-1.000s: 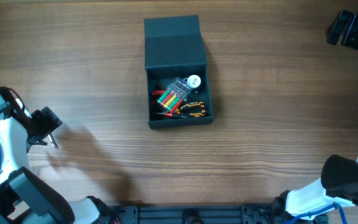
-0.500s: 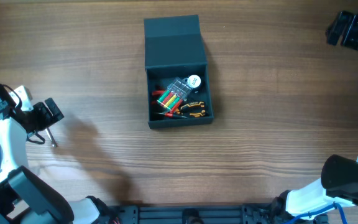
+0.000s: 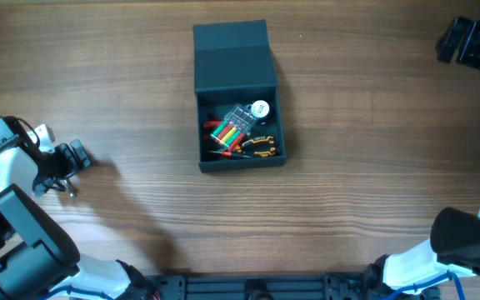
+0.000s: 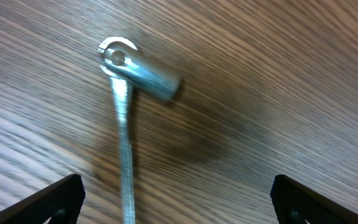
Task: Pack container
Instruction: 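Lower the left gripper and grasp the socket wrench handle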
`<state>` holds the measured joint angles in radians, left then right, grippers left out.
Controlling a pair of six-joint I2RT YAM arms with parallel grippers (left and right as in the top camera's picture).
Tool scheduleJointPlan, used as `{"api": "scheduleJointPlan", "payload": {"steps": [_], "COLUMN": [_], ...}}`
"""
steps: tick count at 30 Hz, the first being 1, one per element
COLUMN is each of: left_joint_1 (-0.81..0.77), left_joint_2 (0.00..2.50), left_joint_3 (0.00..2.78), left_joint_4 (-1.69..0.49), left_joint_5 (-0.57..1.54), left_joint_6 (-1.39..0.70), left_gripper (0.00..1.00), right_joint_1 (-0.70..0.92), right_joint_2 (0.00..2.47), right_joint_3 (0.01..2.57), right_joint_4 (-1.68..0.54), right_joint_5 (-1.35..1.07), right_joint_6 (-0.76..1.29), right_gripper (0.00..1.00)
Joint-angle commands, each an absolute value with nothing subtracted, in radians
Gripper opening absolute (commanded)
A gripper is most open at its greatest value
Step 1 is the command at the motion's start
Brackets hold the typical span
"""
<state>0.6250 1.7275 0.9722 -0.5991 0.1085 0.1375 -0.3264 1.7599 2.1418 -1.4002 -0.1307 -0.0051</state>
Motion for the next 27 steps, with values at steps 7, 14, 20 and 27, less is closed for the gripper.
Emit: {"api": "scheduleJointPlan", "payload": {"steps": [7,14,20,27], "left_joint_1": [0.633,0.633,0.633,0.633], "left_joint_2": [1.764,1.818,1.829,1.829], "left_joint_3": [0.97,0.97,0.97,0.97], "left_joint_4": [-0.571,-0.556,-0.557,-0.568], "left_joint_5": [0.014,0.06,0.086,0.089], "left_joint_6": [0.142,0.143,0.143,0.142], "left_gripper": [1.0,0.99,0.91,0.72], "right_joint_1": [-0.324,-0.324,-0.324,-0.324], "right_joint_2": [1.724,1.724,1.724,1.724], "right_joint_3": [2.134,2.134,2.134,2.134], "right_joint_4": [-1.406,-1.407,-1.407,-1.407], "right_joint_5": [-0.136,-0.136,-0.136,-0.136], "right_joint_6": [-0.016,-0.016,-0.016,-0.016], "right_gripper": [1.0,1.0,1.0,1.0]}}
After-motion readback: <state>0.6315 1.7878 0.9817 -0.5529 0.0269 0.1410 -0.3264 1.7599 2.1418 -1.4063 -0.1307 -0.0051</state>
